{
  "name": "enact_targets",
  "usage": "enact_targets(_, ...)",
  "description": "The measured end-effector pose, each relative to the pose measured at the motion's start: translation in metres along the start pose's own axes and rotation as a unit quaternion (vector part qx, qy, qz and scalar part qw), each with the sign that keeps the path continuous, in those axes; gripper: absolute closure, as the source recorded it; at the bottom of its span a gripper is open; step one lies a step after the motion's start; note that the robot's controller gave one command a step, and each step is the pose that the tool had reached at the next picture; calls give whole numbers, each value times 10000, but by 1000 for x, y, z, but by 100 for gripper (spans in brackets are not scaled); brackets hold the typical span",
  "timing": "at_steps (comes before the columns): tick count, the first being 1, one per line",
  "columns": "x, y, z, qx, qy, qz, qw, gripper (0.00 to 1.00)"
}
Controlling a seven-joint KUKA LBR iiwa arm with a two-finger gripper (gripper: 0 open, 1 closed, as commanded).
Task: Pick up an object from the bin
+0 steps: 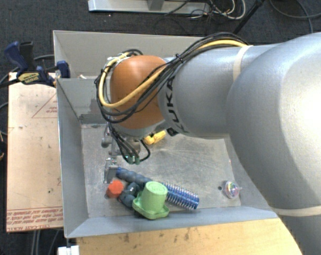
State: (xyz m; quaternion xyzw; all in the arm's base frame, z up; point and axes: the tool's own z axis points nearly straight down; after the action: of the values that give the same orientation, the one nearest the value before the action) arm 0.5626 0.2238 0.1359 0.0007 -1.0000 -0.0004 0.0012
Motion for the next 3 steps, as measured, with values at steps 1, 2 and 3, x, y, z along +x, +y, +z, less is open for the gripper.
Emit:
enact_targets(1,57,-42,27,15,21,-177,9998,0)
enact_targets(2,54,-40,25,-1,-7,-180,9998,100)
enact_targets(3,60,-77,24,7,-8,-1485,9889,100)
